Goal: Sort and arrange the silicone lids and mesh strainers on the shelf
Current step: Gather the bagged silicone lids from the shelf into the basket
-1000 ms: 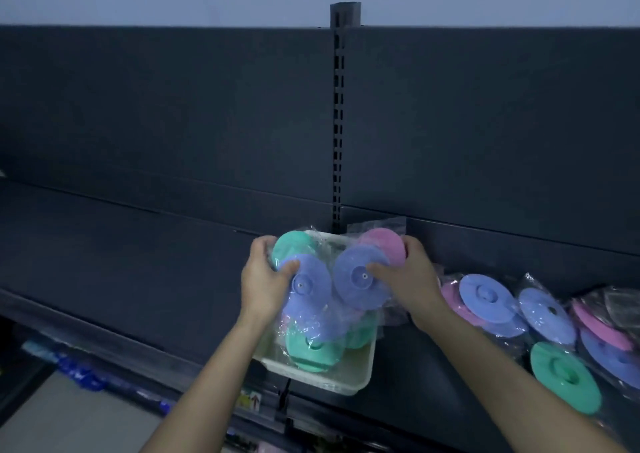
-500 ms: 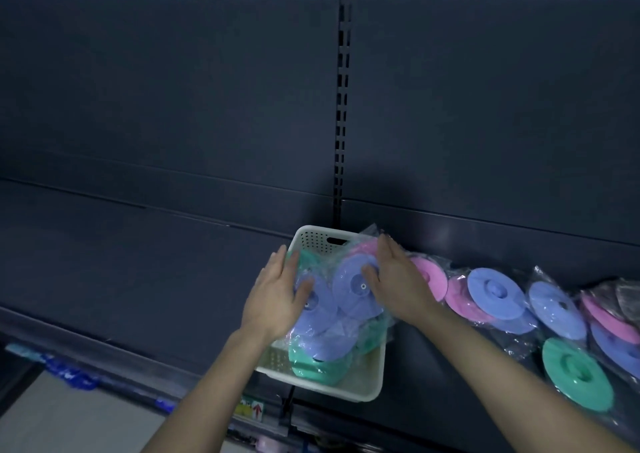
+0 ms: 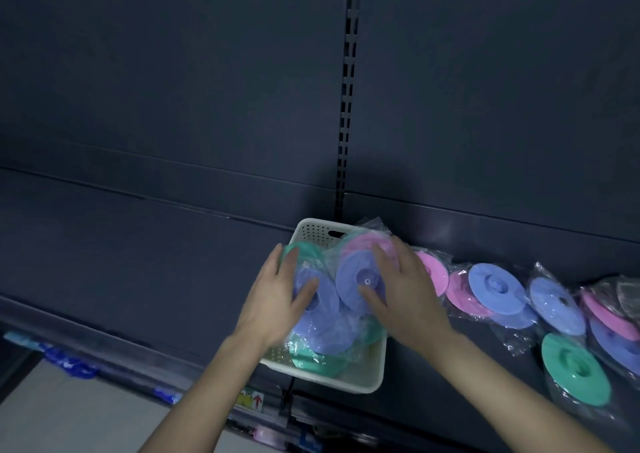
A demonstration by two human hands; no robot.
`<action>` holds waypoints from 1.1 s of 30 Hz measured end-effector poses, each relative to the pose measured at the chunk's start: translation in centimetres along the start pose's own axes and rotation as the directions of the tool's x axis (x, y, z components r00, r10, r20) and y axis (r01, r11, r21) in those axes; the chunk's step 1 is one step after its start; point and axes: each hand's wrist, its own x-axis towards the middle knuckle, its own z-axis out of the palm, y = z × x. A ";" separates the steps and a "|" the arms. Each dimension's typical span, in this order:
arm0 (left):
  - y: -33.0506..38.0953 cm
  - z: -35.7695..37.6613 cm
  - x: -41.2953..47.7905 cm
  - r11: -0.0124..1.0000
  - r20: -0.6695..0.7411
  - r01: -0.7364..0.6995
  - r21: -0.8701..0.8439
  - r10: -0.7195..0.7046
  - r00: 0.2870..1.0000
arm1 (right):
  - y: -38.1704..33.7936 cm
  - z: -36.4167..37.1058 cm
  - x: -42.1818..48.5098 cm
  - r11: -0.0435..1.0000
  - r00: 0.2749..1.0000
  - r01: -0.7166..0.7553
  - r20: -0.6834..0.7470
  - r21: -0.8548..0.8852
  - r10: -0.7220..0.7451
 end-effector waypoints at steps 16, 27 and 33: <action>0.6 1.5 0.0 0.896 0.049 -0.037 0.443 0.016 0.999 | -1.1 1.7 4.8 0.965 0.915 0.160 0.399 -0.207 -0.066; 4.5 1.4 0.2 0.947 -0.183 -0.293 0.129 0.313 0.932 | 2.4 -2.8 0.3 0.979 0.998 0.040 -0.048 0.201 -0.031; 9.7 4.6 -0.2 0.903 -0.085 -0.429 -0.032 0.426 0.901 | 8.3 -4.1 -4.4 0.975 0.988 -0.148 -0.016 0.168 0.152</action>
